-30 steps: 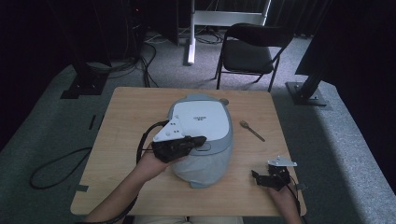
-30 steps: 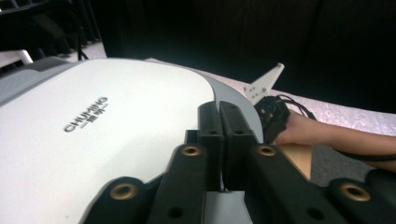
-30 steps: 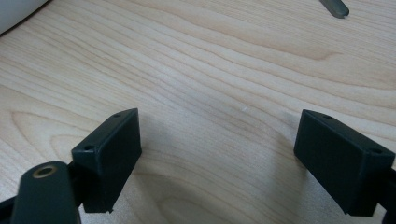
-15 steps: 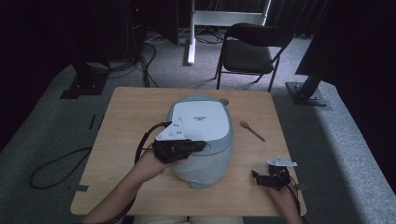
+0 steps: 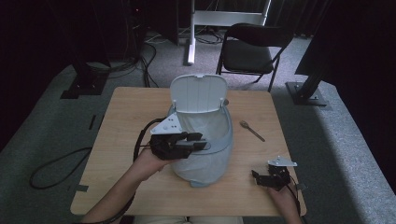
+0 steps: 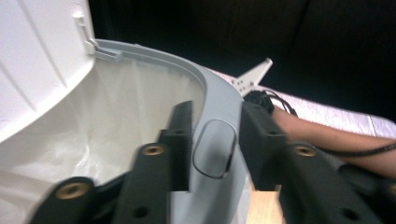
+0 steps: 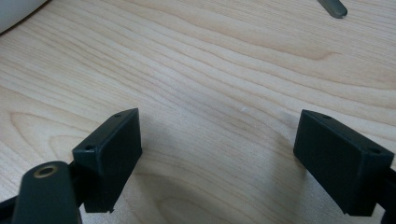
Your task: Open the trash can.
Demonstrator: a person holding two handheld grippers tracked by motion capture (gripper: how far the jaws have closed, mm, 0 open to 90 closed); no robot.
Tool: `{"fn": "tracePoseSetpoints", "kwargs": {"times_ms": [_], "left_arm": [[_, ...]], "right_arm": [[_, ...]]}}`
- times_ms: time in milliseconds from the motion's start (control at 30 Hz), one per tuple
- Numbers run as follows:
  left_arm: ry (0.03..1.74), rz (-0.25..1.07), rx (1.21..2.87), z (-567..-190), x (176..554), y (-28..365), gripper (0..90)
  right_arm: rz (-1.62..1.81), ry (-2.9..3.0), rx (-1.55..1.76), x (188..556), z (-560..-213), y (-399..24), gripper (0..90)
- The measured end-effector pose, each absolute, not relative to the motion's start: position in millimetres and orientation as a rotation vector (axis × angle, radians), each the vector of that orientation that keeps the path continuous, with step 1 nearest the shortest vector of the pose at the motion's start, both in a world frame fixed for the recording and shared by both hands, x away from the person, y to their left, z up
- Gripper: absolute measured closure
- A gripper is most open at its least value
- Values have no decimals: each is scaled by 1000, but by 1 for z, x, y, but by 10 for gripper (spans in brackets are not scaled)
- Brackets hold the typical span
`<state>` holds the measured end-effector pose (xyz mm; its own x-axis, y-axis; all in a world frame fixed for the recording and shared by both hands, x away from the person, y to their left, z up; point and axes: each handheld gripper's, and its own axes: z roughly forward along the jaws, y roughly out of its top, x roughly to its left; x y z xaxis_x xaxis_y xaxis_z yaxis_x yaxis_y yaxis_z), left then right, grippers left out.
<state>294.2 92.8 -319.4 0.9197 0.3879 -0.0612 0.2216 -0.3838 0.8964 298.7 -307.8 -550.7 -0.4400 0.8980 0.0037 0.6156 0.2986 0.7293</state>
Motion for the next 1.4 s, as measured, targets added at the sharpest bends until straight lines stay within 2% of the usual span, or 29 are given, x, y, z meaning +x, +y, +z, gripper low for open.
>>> {"fn": "tracePoseSetpoints", "kwargs": {"times_ms": [300,333,400,467,567,700,767,1033,1100,1133,1400], "left_arm": [[451,247,1989,-320,296,93,466],[461,254,1986,-321,296,93,412],[486,258,1986,-320,297,93,360],[506,242,1961,-320,298,96,258],[539,284,1904,-318,299,103,235],[564,265,1894,-317,302,111,165],[569,279,1906,-317,302,113,102],[619,360,1867,-319,301,121,87],[643,383,1861,-319,302,126,60],[648,384,1869,-319,303,127,11],[672,472,1849,-327,301,134,12]], "right_arm": [[941,2165,1353,299,-551,-308,144],[941,2165,1354,299,-551,-308,145],[941,2165,1353,299,-551,-308,145],[941,2165,1353,299,-551,-308,145],[941,2165,1353,299,-551,-308,145],[941,2165,1353,299,-551,-308,144],[941,2165,1353,299,-551,-308,145],[941,2165,1353,299,-551,-308,145],[940,2165,1352,299,-551,-308,145],[940,2166,1352,299,-551,-308,145],[940,2165,1353,299,-551,-308,145]]}}
